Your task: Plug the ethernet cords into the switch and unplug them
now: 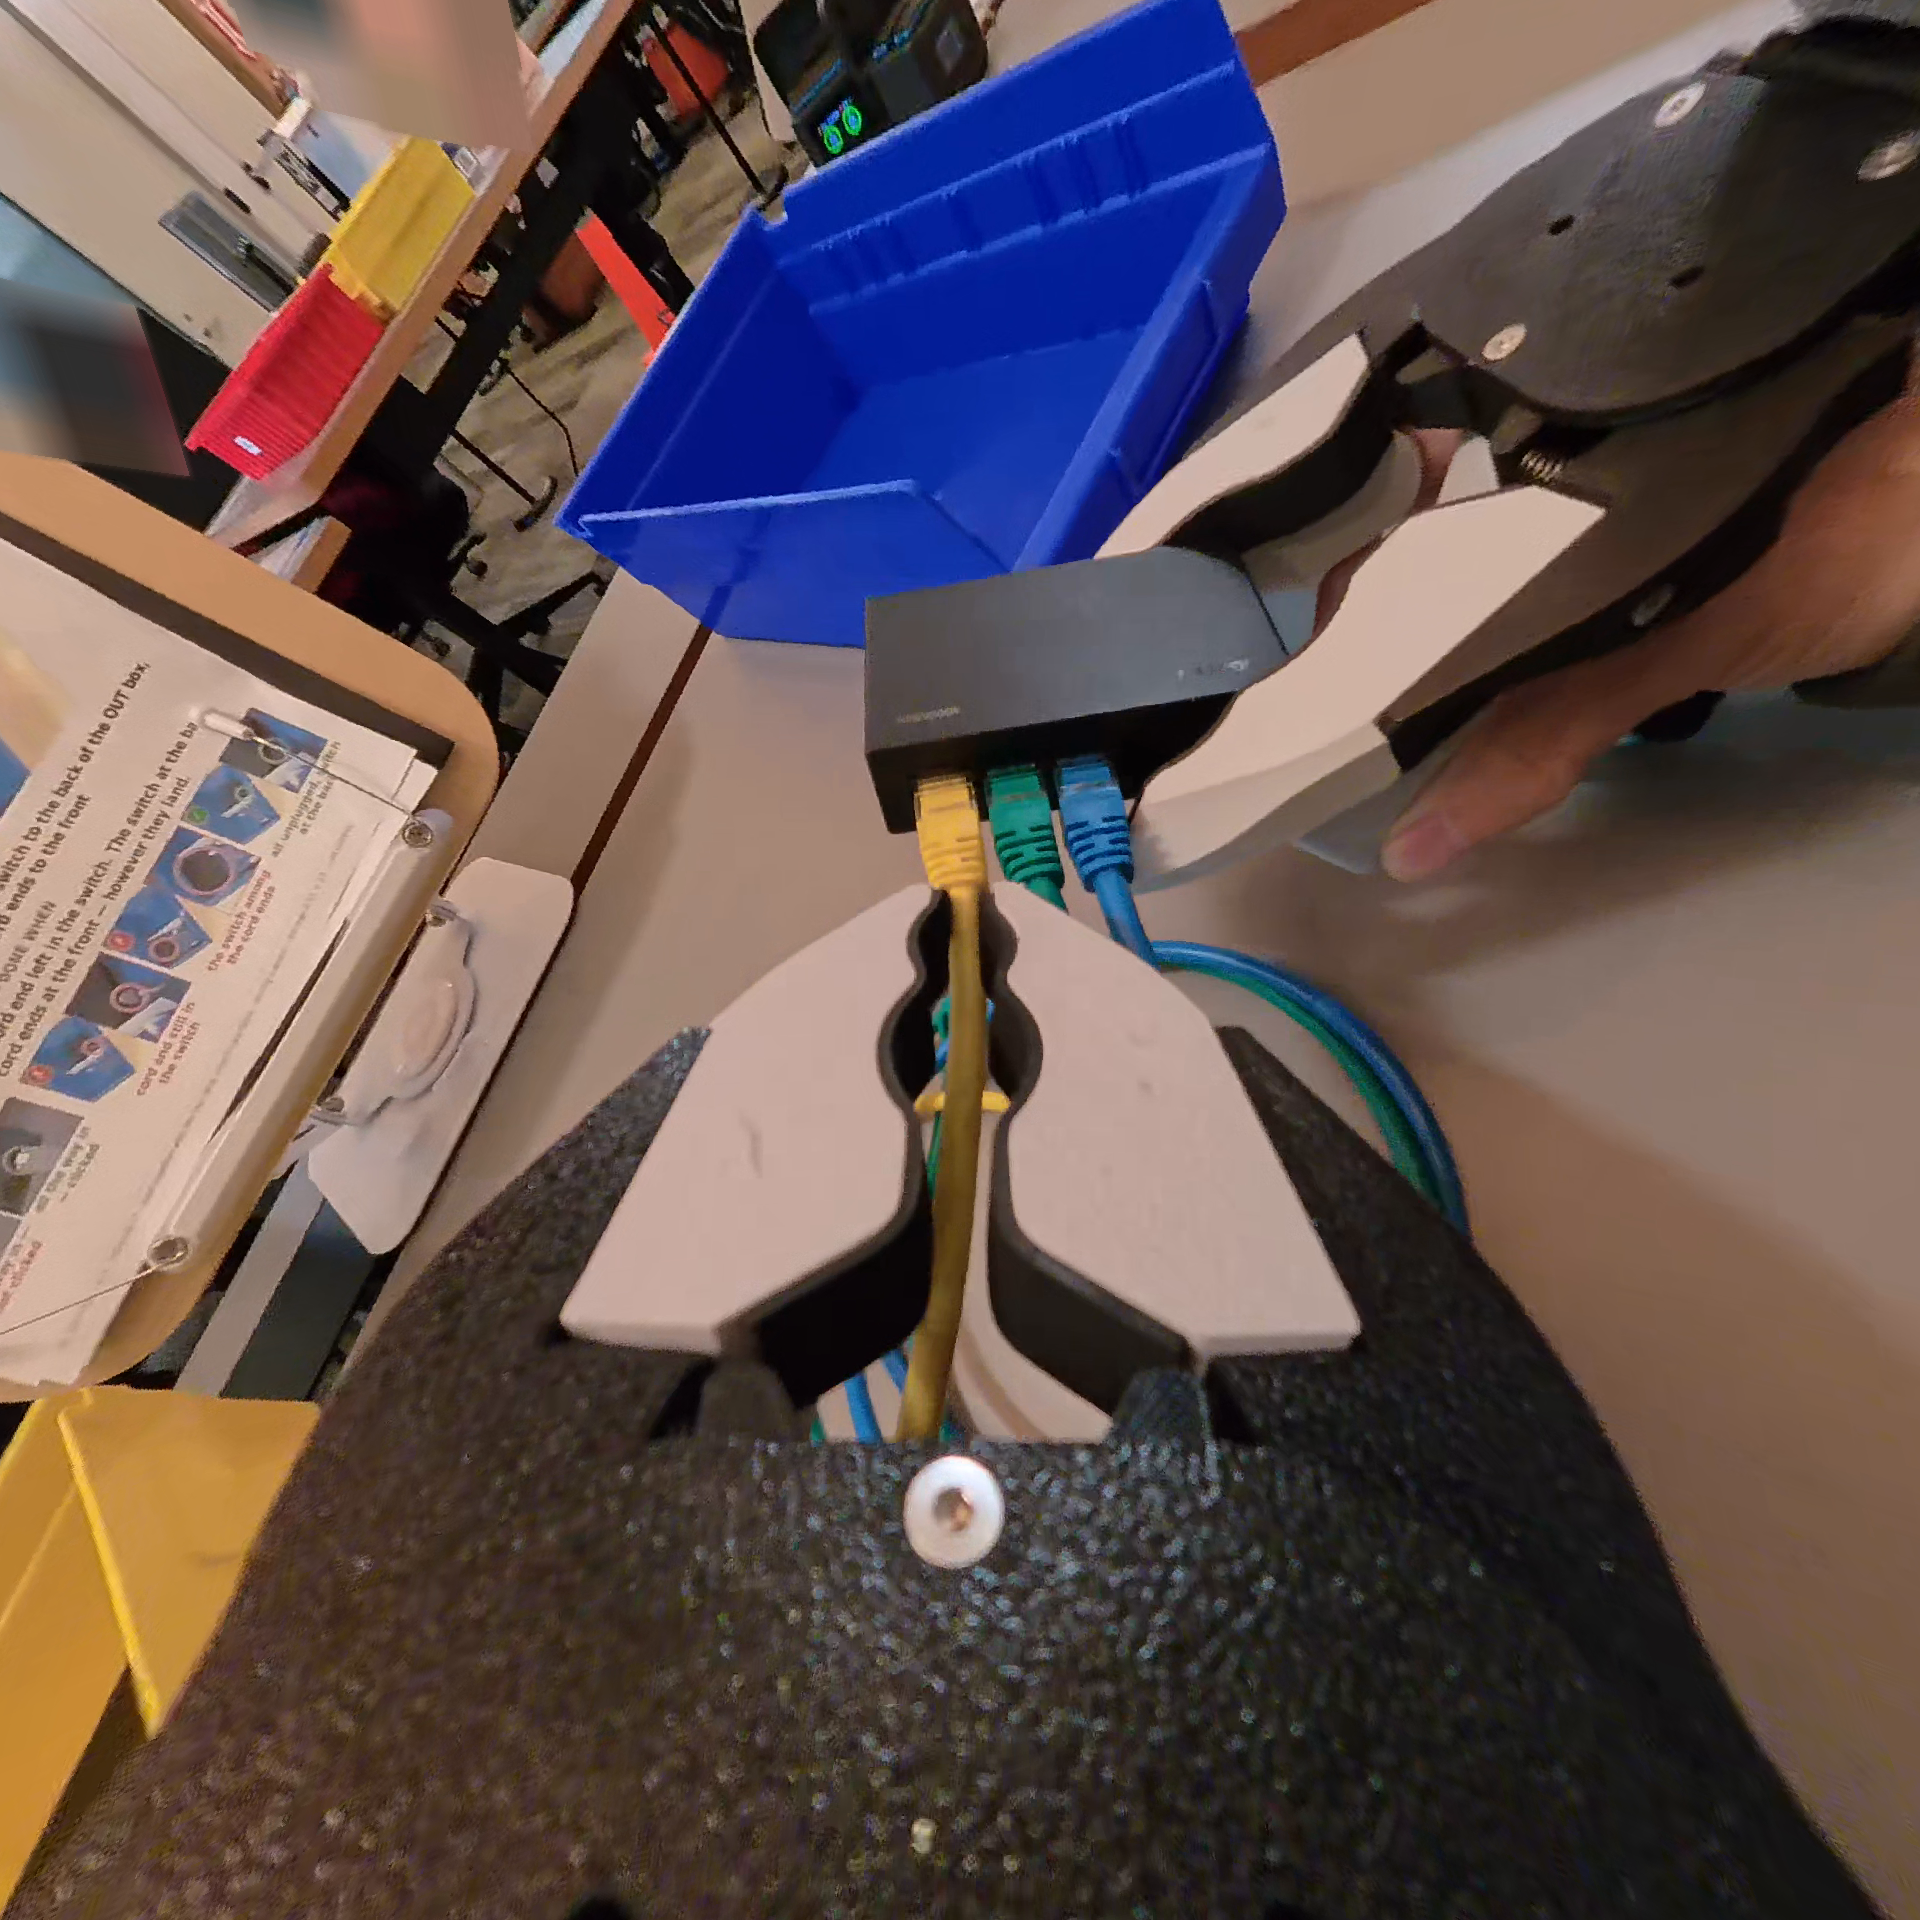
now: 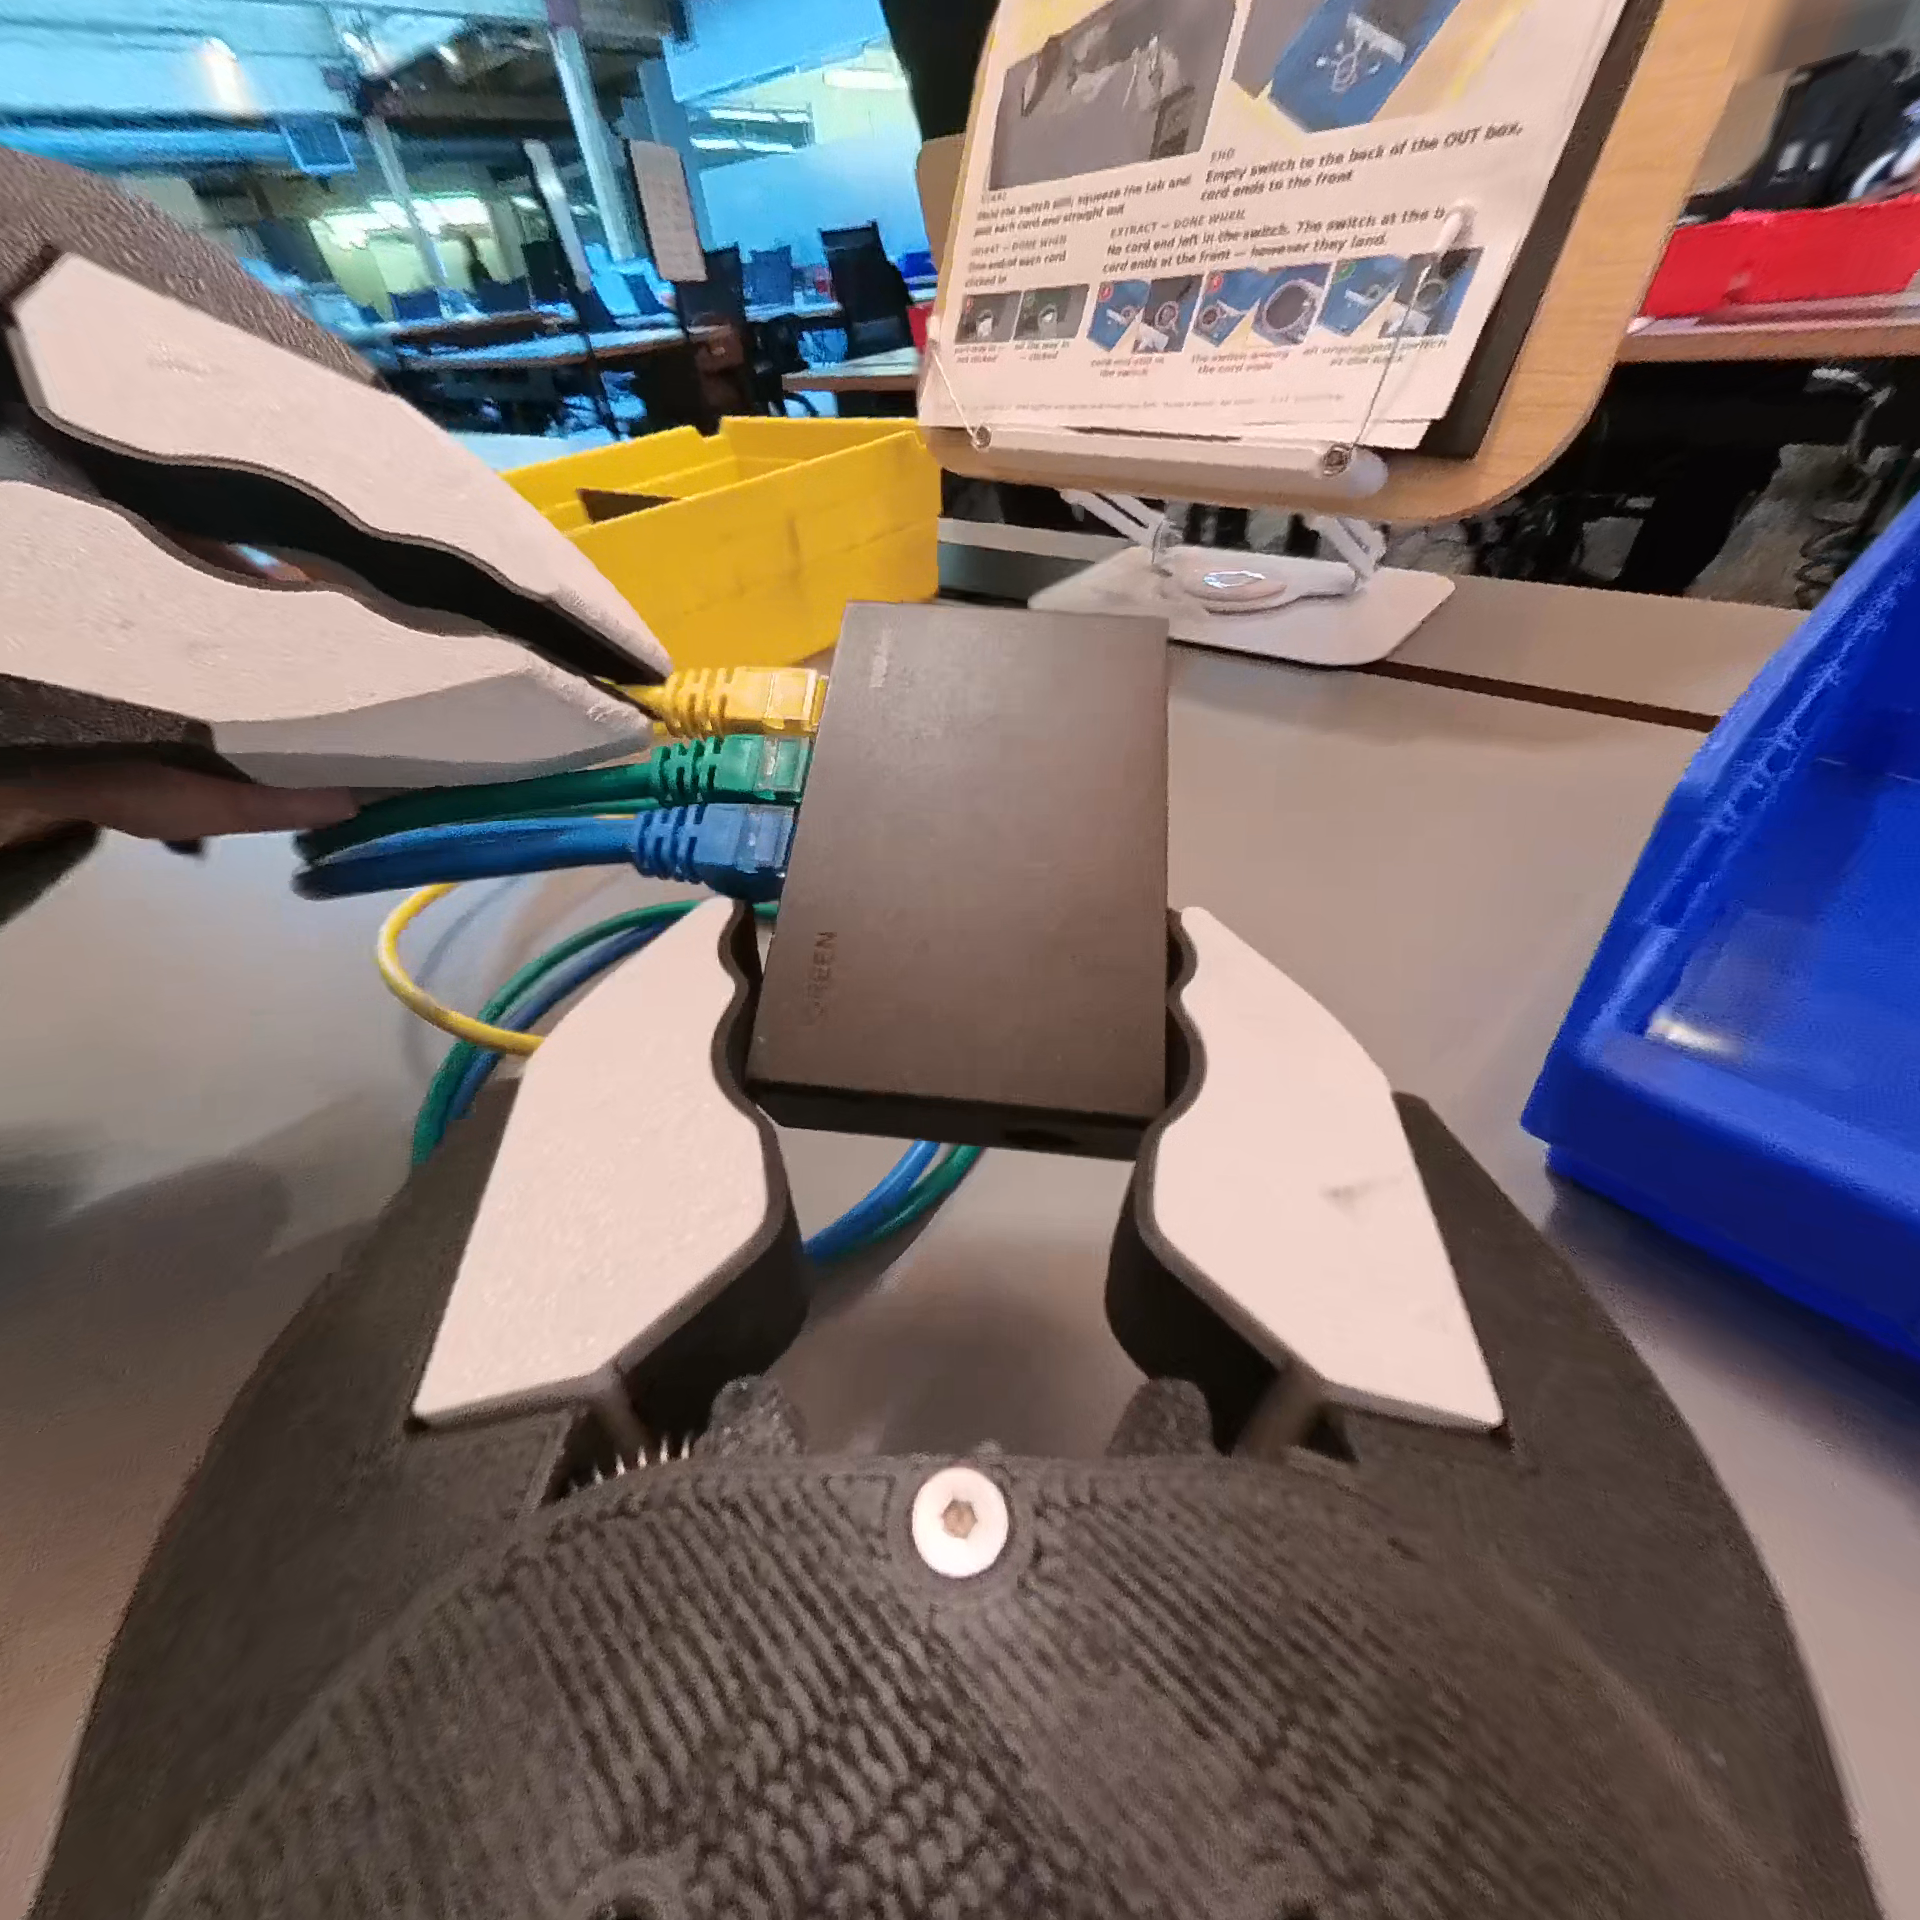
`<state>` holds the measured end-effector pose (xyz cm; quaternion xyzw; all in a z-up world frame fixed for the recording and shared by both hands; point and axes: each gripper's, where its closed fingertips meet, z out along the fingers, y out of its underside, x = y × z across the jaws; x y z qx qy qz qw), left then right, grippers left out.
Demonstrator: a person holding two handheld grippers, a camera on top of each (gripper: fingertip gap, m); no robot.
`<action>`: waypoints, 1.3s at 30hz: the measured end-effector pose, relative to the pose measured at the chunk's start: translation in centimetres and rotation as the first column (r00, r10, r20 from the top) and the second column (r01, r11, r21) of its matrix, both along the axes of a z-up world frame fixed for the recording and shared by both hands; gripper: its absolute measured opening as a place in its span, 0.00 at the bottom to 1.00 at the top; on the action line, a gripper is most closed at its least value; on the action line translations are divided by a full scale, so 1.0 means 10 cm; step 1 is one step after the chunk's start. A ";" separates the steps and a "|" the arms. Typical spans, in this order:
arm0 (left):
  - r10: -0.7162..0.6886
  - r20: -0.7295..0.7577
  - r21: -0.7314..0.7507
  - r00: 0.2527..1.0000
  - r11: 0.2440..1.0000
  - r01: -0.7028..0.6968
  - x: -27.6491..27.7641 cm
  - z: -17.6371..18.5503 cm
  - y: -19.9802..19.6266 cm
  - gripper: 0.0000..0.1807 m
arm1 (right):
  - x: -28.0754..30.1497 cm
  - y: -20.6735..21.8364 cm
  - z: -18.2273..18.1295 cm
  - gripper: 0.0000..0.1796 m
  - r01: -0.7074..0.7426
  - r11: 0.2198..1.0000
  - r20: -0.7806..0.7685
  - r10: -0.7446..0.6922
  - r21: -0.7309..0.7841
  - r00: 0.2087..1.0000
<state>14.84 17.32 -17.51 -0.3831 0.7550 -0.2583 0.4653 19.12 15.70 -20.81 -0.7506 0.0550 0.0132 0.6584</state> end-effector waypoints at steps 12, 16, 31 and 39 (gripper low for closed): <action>0.050 0.047 -0.227 0.998 0.973 -0.038 0.01 0.06 -0.01 0.03 | 0.04 -0.01 0.12 0.41 0.050 0.995 0.061 -0.055 0.091 0.997; 0.043 0.037 -0.237 0.998 0.971 -0.033 0.00 0.05 -0.01 0.03 | 0.03 0.00 0.12 0.41 0.045 0.995 0.061 -0.050 0.090 0.997; 0.053 0.084 -0.217 0.995 0.976 -0.034 -0.03 0.02 0.05 0.02 | -0.05 0.02 0.11 0.41 0.021 0.996 0.068 -0.027 0.081 0.997; 0.064 0.062 -0.224 0.996 0.973 -0.048 -0.08 -0.05 0.10 0.03 | -0.08 0.06 0.07 0.41 0.000 0.999 0.080 -0.003 0.042 0.997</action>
